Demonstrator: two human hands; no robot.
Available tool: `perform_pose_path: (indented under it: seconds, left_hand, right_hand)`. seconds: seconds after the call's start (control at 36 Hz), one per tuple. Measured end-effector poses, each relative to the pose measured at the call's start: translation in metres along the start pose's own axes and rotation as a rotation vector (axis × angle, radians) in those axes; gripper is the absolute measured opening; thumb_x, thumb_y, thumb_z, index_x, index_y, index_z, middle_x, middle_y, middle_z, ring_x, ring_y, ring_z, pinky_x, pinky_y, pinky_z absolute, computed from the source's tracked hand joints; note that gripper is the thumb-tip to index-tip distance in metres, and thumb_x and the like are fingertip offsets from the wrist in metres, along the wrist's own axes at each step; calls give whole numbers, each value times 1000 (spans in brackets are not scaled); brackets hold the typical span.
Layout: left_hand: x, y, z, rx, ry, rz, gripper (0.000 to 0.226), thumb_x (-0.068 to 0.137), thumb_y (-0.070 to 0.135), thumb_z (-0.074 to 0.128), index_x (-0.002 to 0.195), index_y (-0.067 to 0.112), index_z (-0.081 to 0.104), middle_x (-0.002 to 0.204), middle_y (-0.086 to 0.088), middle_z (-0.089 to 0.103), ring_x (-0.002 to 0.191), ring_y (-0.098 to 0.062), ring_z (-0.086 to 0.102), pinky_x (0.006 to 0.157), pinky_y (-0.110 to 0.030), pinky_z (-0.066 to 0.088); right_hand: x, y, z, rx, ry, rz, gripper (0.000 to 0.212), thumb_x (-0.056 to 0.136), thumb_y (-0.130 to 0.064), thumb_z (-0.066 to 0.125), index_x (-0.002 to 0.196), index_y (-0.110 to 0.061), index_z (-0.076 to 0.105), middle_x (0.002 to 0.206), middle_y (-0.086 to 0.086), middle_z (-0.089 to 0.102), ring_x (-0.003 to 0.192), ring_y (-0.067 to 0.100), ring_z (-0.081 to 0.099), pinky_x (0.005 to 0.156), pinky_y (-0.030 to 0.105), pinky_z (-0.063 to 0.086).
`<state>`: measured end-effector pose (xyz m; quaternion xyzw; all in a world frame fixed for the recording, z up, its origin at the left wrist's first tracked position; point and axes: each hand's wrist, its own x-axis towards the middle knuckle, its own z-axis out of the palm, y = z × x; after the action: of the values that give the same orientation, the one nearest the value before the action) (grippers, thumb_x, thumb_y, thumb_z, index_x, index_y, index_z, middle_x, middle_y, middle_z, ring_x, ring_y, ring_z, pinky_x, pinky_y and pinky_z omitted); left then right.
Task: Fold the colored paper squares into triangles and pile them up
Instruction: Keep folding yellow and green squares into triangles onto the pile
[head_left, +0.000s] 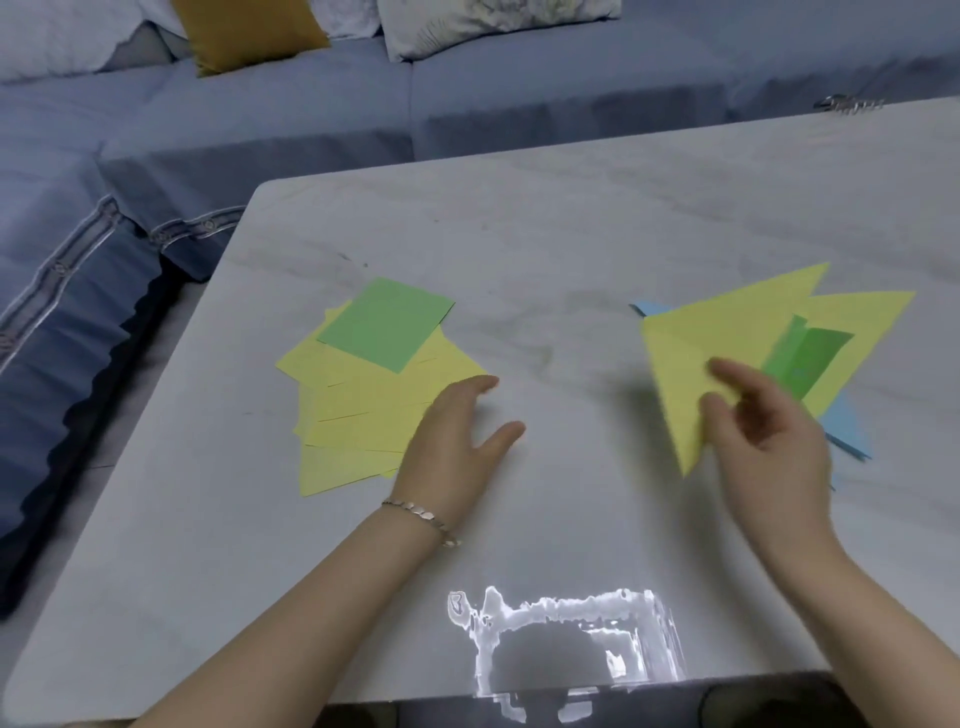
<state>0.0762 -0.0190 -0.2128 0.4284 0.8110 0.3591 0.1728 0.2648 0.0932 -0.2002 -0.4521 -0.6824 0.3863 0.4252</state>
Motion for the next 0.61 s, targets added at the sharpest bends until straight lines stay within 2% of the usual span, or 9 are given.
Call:
perform_pose_path:
  seconds: [0.08,0.14,0.19,0.28,0.33,0.39,0.47,0.56,0.61]
  left_hand:
    - [5,-31,-13,362,11,-10,63,85,34,62,139,17,34,151,2,25,140,-12,19,110,-24,14]
    - [9,-47,-19,482,-1,-80,69,85,41,58,141,17,28,155,0,15,143,-14,9,114,-32,15]
    - [13,-57,-22,518,-48,-153,71,86,47,55,143,17,24,155,0,12,143,-14,8,114,-36,17]
    - [17,-65,-24,509,-46,-186,66,88,46,51,141,15,27,152,-2,24,140,-15,21,110,-35,24]
    - [18,-67,-26,530,3,-153,53,91,40,49,135,13,38,142,-4,41,129,-21,39,102,-35,34]
    - [19,-67,-28,548,35,-123,40,93,33,47,125,10,47,128,-5,53,114,-25,51,91,-35,39]
    - [22,-72,-29,520,49,-118,42,92,32,50,127,9,49,137,-6,47,123,-24,45,98,-34,36]
    - [25,-79,-33,508,64,-173,53,89,40,54,133,13,44,147,-4,34,134,-22,31,105,-35,27]
    - [29,-83,-38,554,55,-181,51,89,42,51,132,14,44,144,-3,39,132,-22,34,102,-36,29]
  right_hand:
    - [24,15,-14,-185,97,35,33,88,-20,50,119,-14,58,87,2,55,70,-1,49,63,9,35]
    - [35,28,-17,-303,5,119,49,84,-31,47,128,-9,52,116,13,56,101,22,53,86,26,40]
    - [39,32,-16,-417,-68,159,57,81,-36,47,130,-8,50,131,26,45,121,38,40,101,40,33]
    - [26,20,-7,-517,-76,86,38,90,-19,55,125,-8,54,142,29,25,130,40,23,106,40,21]
    - [14,15,0,-514,-87,-64,31,87,-15,55,116,-5,60,140,28,28,128,41,25,105,42,23]
    - [1,15,8,-455,-196,-130,23,85,-9,60,108,-8,65,137,22,36,128,35,28,102,30,20]
    - [-17,17,21,-396,-379,-208,16,83,-14,59,95,-13,69,123,12,49,120,22,36,97,8,13]
    - [-34,18,32,-391,-542,-250,22,81,-21,51,87,-16,71,105,4,59,107,10,42,93,5,20]
    - [-39,18,36,-395,-632,-246,20,85,-17,52,88,-17,71,101,-4,59,103,5,44,89,2,22]
